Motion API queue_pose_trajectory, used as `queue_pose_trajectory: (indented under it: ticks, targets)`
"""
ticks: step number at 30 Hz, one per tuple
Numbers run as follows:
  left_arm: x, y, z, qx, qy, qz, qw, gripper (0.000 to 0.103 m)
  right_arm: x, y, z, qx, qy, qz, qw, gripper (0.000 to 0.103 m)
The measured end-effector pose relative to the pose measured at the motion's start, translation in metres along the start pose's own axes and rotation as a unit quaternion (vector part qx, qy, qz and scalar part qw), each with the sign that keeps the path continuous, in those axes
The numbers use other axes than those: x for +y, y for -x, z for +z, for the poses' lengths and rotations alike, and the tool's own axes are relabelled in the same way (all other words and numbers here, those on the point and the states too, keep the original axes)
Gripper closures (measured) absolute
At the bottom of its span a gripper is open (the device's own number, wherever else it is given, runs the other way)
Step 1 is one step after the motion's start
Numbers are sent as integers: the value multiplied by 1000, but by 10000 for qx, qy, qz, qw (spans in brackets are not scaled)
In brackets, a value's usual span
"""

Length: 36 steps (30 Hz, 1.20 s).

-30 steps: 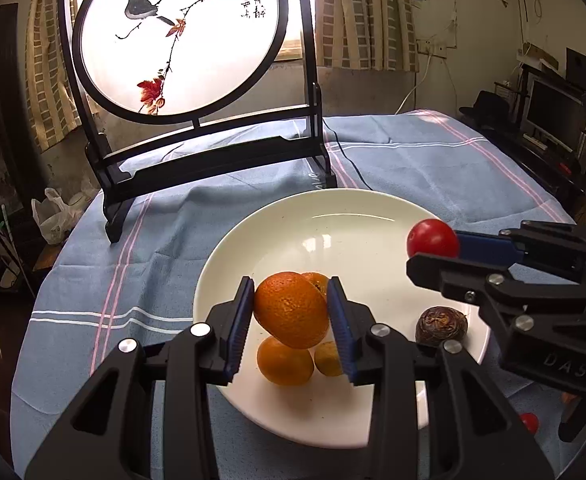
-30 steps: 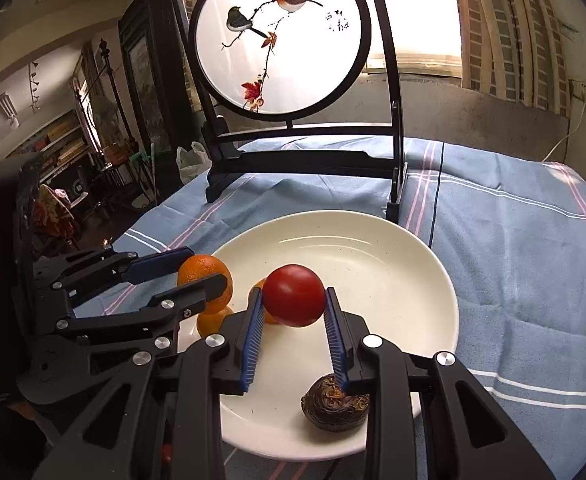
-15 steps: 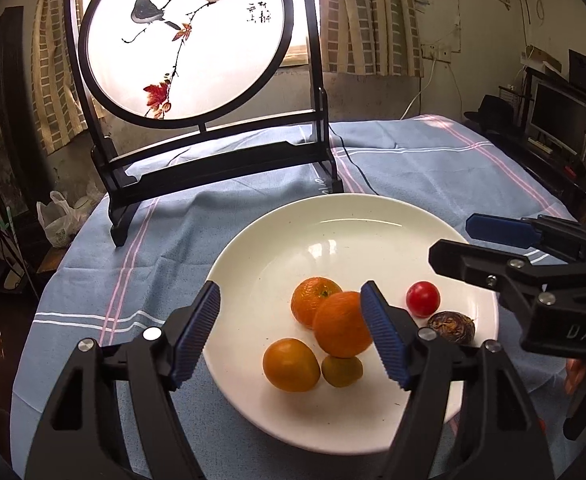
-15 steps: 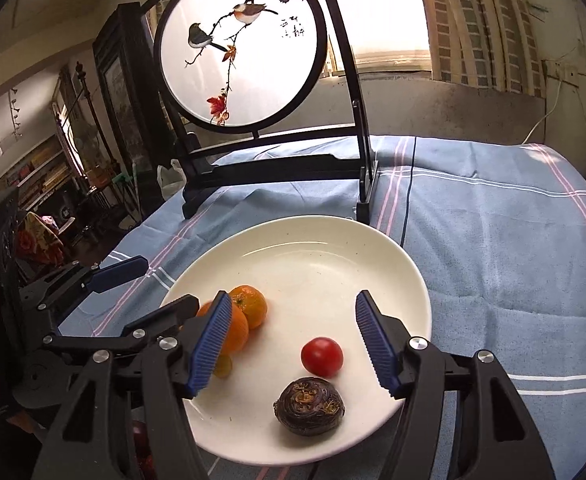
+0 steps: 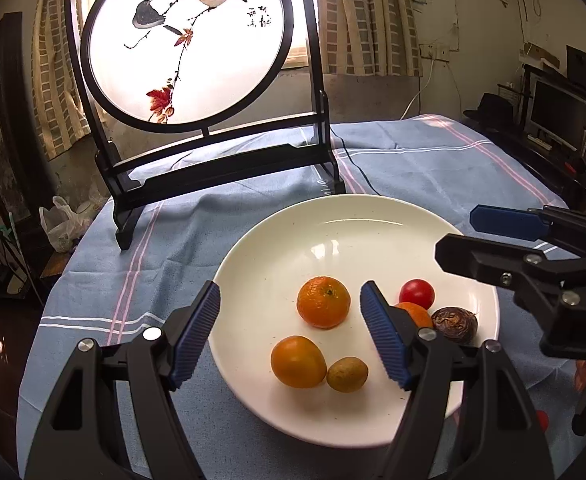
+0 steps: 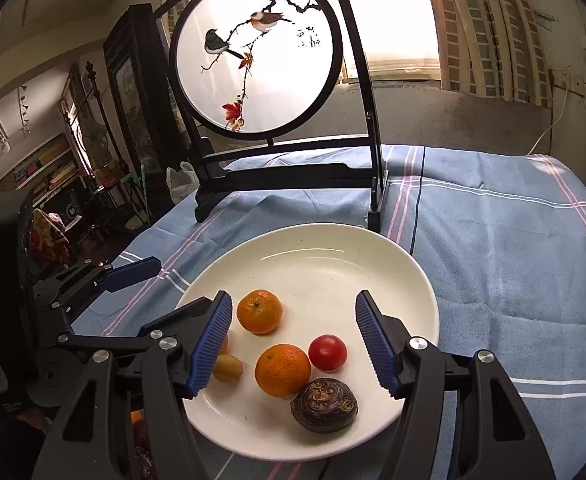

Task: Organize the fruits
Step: 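Return to the pile and grasp a yellow fruit with the right tool while the left grasps a red tomato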

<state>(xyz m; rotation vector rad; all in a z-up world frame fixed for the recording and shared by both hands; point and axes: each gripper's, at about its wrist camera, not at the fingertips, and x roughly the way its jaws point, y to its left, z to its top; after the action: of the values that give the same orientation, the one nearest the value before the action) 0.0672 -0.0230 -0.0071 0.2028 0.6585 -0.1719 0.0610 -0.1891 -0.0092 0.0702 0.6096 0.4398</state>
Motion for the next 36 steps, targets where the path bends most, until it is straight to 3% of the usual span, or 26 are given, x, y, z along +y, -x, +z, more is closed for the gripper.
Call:
queue_pose_trajectory:
  ticks: [5,8,13,17,24,27,30,33,36]
  targets:
    - [20,40,4,-350,181,-62,9992,32,24,31,2,-242,250,220,9992,39]
    - [35,71,-12,-523,179,-59,9985,23,43,52,-14,-82,605,316,9976,38]
    - [49,99,-64,-166,-178,-20,9997,22,73,84,-68,470,1342,430,9889,38]
    - [53,115,-107,133,-402,-157,9990,22,96,86,-112,1042,1640,592,9791,38]
    - [61,122,-158,527,-604,-530,9954,22,103,59,-155,1820,1494,578,9702,39]
    - [56,112,-168,672,-815,-612,9925,23,101,53,-158,1895,1455,563,9694,48]
    - [49,97,-172,837,-1043,-684,9887,34,101,49,-158,1932,1460,563,9686,63]
    - [47,79,-169,1091,-1027,-793,9855,55,104,49,-159,1913,1544,590,9675,67]
    - [47,71,-164,1108,-945,-900,9852,57,103,49,-159,1917,1560,605,9671,67]
